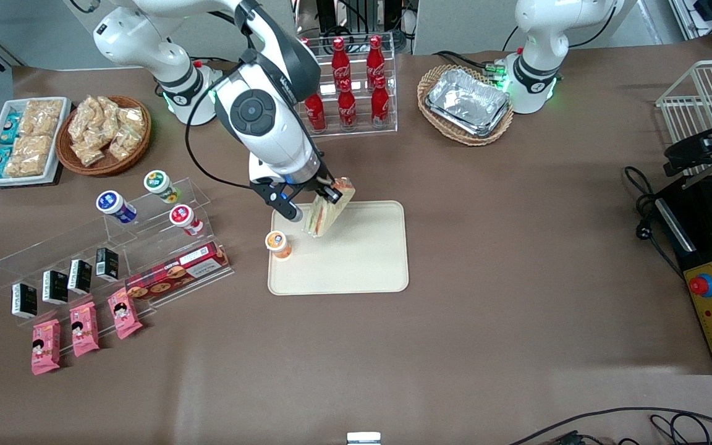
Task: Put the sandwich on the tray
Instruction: 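Carry the sandwich with the right gripper over the cream tray, then lower the sandwich onto the tray beside the orange cup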
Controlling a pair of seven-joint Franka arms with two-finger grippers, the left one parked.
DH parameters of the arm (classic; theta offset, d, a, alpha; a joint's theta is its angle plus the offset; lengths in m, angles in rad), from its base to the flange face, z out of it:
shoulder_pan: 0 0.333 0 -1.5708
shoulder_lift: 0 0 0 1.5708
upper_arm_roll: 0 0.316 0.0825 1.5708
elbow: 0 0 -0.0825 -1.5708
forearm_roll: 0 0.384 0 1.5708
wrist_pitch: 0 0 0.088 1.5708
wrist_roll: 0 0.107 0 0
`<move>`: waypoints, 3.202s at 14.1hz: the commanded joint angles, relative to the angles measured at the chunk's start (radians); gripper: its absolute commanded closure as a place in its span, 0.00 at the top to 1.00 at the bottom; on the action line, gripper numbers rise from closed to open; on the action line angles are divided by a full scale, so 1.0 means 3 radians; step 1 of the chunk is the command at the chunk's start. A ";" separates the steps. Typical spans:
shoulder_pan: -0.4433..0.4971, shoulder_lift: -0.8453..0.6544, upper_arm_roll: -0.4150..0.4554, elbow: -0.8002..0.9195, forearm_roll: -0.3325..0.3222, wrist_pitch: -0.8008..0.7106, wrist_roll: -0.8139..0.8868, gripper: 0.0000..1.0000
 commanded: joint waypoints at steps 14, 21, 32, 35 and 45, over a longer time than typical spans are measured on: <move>-0.0094 0.1337 -0.0077 0.0870 0.0036 0.0853 0.2107 0.00; -0.0120 0.1440 -0.0072 0.0834 0.0093 0.1207 0.2482 0.00; -0.0068 0.1480 -0.0072 0.0573 0.0037 0.1145 0.2446 0.00; -0.0125 0.1486 -0.0067 0.0599 0.0057 0.1145 0.2426 0.43; -0.0140 0.1475 -0.0051 0.0614 0.0077 0.1135 0.2272 1.00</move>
